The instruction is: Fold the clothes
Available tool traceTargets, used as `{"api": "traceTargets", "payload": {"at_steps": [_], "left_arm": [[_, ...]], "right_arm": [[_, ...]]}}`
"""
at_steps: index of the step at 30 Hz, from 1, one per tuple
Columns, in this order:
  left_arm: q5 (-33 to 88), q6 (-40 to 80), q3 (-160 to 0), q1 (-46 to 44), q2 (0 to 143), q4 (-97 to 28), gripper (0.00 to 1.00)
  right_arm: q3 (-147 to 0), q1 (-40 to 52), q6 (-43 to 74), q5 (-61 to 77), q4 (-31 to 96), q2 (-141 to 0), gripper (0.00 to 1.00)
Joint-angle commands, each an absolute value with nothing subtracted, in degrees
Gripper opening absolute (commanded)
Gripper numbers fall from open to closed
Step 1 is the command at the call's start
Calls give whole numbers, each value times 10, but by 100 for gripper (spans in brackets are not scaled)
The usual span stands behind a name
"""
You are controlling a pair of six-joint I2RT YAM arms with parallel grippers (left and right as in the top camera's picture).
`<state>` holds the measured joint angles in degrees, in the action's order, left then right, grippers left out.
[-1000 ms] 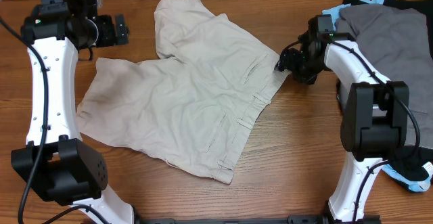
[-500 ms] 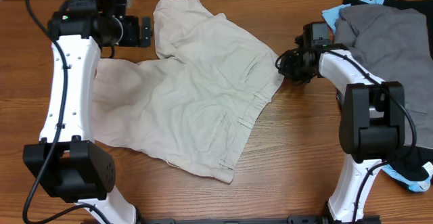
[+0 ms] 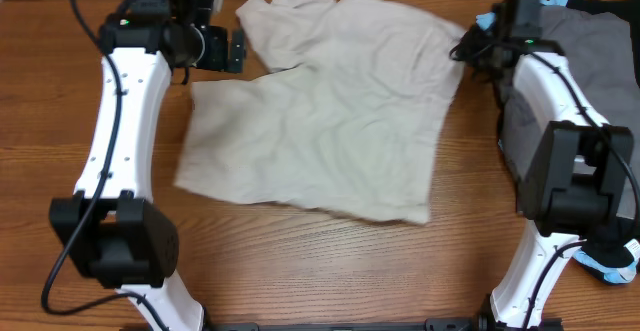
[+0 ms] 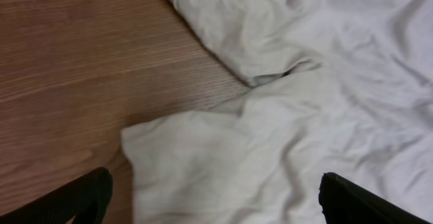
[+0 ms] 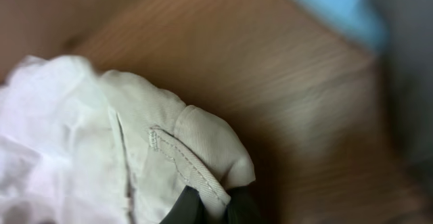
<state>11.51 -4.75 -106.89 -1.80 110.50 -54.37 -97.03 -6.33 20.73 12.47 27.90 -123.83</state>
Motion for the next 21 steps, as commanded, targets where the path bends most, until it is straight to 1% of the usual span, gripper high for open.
{"api": "traceTargets", "payload": {"at_steps": [1,2,9,12,19,21], "left_arm": [[111,-65,-1074,-32,1151,-513,100],[111,-65,-1074,-35,1163,-494,100],[135,-65,-1074,-52,1265,-320,100],[136,-60,-1074,-63,1306,-259,100],[131,-60,-1074,-96,1376,-170,100],[124,-60,-1074,-106,1391,-159,96]], "right_arm": [[-997,-62,172,112,299,-1236,95],[-1007,-62,165,112,320,-1236,100],[-1114,-57,145,135,504,-1216,100],[-1147,-49,145,136,562,-1201,100],[-1159,-12,135,125,622,-1178,100],[-1159,0,135,125,628,-1178,100]]}}
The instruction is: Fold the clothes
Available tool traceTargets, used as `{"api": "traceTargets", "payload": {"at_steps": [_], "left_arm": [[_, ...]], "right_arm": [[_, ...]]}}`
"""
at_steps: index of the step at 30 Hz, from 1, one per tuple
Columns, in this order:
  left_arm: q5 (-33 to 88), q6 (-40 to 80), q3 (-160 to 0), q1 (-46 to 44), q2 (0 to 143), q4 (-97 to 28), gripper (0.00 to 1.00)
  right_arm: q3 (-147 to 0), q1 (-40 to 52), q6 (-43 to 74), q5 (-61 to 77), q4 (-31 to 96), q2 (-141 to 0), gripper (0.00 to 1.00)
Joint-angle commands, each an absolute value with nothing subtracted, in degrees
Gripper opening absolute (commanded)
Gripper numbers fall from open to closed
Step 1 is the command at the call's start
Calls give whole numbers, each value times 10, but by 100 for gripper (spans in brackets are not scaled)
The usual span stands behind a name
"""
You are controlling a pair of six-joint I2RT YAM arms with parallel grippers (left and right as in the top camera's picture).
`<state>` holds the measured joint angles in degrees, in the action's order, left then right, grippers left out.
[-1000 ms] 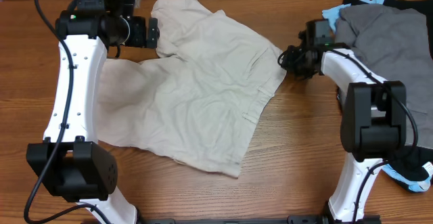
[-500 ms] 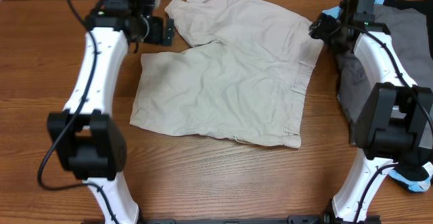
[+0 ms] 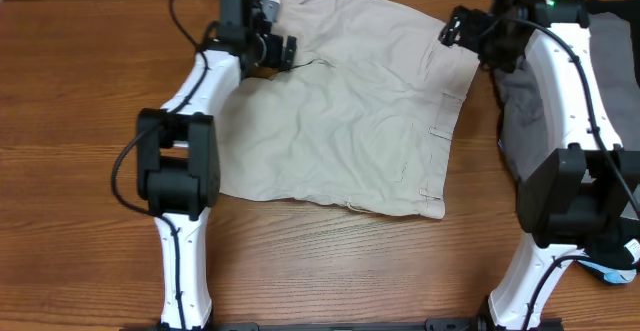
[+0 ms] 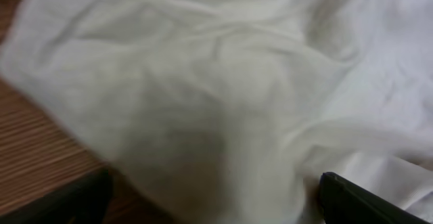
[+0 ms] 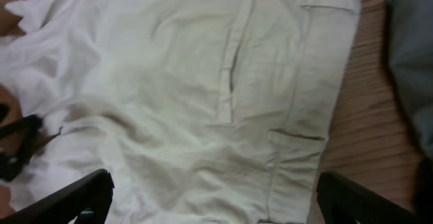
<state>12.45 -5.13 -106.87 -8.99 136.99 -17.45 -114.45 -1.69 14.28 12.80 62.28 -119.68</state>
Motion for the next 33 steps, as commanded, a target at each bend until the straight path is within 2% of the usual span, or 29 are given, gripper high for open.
{"api": "traceTargets", "payload": {"at_steps": [1,3,7,9,10,12,14,21,29,33], "left_arm": [[114,-56,-1074,-110,1396,-159,91],[90,-47,-1074,-114,1404,-162,84],[41,-19,-1074,-116,1412,-188,63],[6,14,-1074,-116,1412,-215,47],[-16,31,-1074,-115,1412,-229,36],[-57,62,-1074,-115,1412,-266,27],[-72,69,-1074,-113,1412,-304,27],[-71,95,-1074,-97,1412,-470,35],[-30,90,-1074,-58,1412,-672,66],[6,67,-1079,-39,1409,-731,66]], "right_arm": [[-1159,5,135,125,629,-1178,100],[-1159,12,135,125,629,-1178,100],[-1159,19,137,125,636,-1178,100],[-1159,19,137,125,643,-1178,100],[-1159,19,137,125,647,-1178,100],[-1159,19,137,125,652,-1178,100],[-1159,19,137,125,659,-1178,100],[-1158,19,137,125,680,-1178,100],[-1153,19,137,125,717,-1178,100],[-1151,19,137,125,729,-1178,100]]}}
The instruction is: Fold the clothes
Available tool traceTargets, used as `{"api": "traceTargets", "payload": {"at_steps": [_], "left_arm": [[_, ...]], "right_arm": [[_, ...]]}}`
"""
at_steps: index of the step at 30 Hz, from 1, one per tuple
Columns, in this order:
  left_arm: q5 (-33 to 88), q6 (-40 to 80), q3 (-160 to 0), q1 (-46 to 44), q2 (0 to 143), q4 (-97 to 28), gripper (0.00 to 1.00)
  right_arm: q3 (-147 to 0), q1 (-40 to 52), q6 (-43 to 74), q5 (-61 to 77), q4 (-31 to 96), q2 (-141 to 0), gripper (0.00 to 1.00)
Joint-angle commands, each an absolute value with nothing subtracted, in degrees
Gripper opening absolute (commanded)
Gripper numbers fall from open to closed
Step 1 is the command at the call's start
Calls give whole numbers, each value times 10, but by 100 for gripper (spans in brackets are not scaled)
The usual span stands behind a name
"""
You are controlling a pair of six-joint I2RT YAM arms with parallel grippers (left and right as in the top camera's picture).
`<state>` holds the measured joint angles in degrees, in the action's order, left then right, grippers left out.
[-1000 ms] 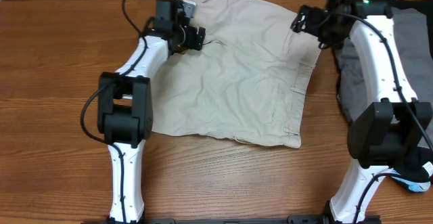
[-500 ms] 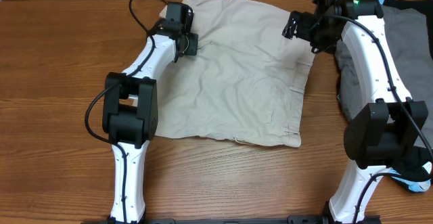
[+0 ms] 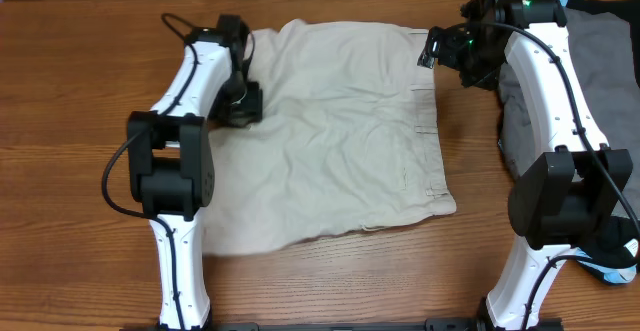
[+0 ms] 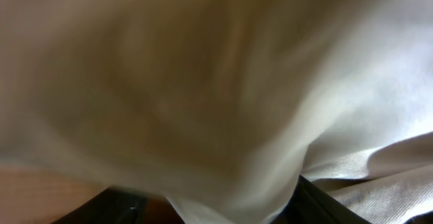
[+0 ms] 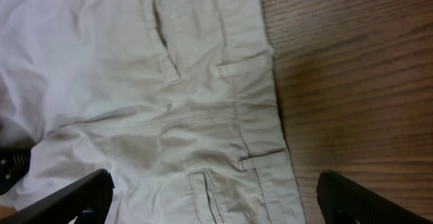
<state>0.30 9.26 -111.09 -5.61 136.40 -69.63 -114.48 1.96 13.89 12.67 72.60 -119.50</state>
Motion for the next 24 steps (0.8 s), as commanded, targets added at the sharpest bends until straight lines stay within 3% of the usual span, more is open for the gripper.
{"api": "traceTargets", "payload": {"at_steps": [1,10,13,15,24], "left_arm": [[19,58,-1086,-34,1406,-746,65],[35,26,-1300,-27,1374,-898,73],[35,26,-1392,-26,1364,-933,85],[35,26,-1449,-26,1358,-945,99],[15,-15,-1500,8,1378,-849,100]], "right_arm": [[-1151,19,137,125,732,-1178,100],[-1152,19,136,130,734,-1163,100],[-1152,20,127,130,734,-1138,100],[-1152,23,103,130,734,-1118,100],[-1152,47,57,112,737,-1103,100]]}}
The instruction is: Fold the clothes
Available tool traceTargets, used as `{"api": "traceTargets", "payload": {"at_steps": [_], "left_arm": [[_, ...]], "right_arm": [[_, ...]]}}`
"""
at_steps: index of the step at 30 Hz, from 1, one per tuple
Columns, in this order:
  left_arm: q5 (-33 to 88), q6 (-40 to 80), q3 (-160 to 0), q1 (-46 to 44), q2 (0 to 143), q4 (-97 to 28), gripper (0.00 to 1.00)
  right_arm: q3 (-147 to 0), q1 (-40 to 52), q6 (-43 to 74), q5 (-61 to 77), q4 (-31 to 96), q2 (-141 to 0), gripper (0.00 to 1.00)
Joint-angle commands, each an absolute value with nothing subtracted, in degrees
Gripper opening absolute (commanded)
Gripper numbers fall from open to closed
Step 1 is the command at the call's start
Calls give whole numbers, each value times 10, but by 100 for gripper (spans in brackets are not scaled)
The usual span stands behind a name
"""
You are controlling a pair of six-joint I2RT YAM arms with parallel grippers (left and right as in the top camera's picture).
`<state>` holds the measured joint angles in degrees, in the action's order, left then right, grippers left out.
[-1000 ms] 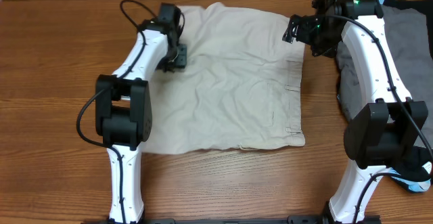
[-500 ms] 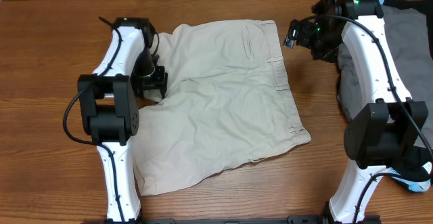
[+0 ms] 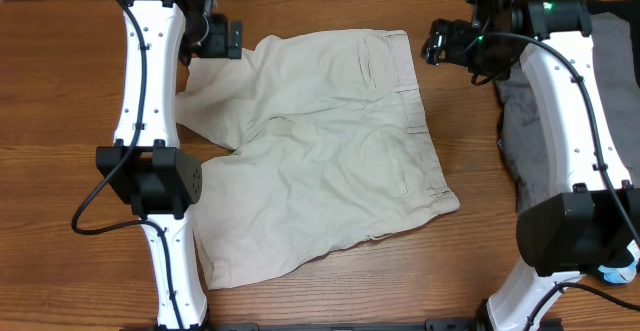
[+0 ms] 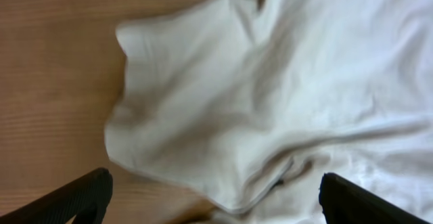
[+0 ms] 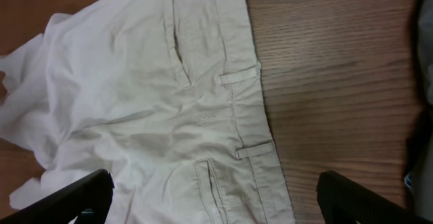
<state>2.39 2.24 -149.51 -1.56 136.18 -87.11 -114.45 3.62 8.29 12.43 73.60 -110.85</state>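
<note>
Beige shorts [image 3: 320, 151] lie spread flat on the wooden table, waistband toward the right, one leg reaching the near left and the other the far left. My left gripper [image 3: 228, 39] hangs open above the far-left leg hem [image 4: 203, 116], holding nothing. My right gripper [image 3: 436, 47] stands open above the table just off the waistband's far end, over the belt loops and back pockets [image 5: 203, 95]. Both wrist views show wide-apart fingers with only cloth below.
A grey garment [image 3: 590, 101] with dark and blue cloth behind it lies at the right edge, under the right arm. Bare wooden table [image 3: 60, 171] surrounds the shorts on the left and near side.
The left gripper has let go of the cloth and sits higher at the far left, open. The shorts now lie with two separate legs on the left. The right gripper barely moved.
First the shorts lay crumpled, the right gripper shut on their far-right corner, the left open beside them. Then the right was open above the waistband and the left at the far-left cloth. Then the left was down in the cloth. Now both are open and the shorts lie spread.
</note>
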Motion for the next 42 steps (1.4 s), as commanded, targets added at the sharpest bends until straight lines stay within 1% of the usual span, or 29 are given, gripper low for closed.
{"api": "traceTargets", "payload": {"at_steps": [1,5,10,12,18,27,29,30,32,34,35,37,38,39,40,42], "left_arm": [[15,-20,-1500,13,1386,-834,100],[16,-38,-1500,32,1417,-784,100],[71,-81,-1500,45,1468,-732,100],[71,-89,-1500,45,1489,-720,100],[72,-90,-1500,45,1545,-692,100],[75,-85,-1500,45,1574,-648,100],[75,-75,-1500,45,1578,-640,93],[75,-70,-1500,45,1578,-638,89],[76,-63,-1500,44,1581,-638,73],[76,-59,-1498,44,1581,-641,54],[76,-59,-1498,43,1581,-643,49],[75,-60,-1498,43,1581,-646,34],[75,-60,-1498,42,1581,-648,24],[75,-60,-1498,42,1581,-649,11],[75,-60,-1498,42,1581,-651,4],[75,-59,-1499,42,1577,-654,4]], "right_arm": [[-1152,50,57,109,736,-1103,100],[-1152,56,57,99,737,-1103,100],[-1152,56,57,99,739,-1103,100],[-1152,56,57,99,739,-1103,100],[-1152,56,57,99,743,-1103,100],[-1151,56,58,99,743,-1104,100],[-1151,56,58,99,742,-1104,100],[-1151,56,58,99,742,-1104,99],[-1151,56,58,99,741,-1104,99],[-1151,56,58,99,736,-1104,97],[-1151,56,58,99,734,-1104,96],[-1151,56,58,99,726,-1104,95],[-1151,56,58,99,722,-1104,94],[-1151,56,58,99,715,-1104,93],[-1151,56,58,99,706,-1104,91],[-1151,57,58,99,687,-1104,90]]}}
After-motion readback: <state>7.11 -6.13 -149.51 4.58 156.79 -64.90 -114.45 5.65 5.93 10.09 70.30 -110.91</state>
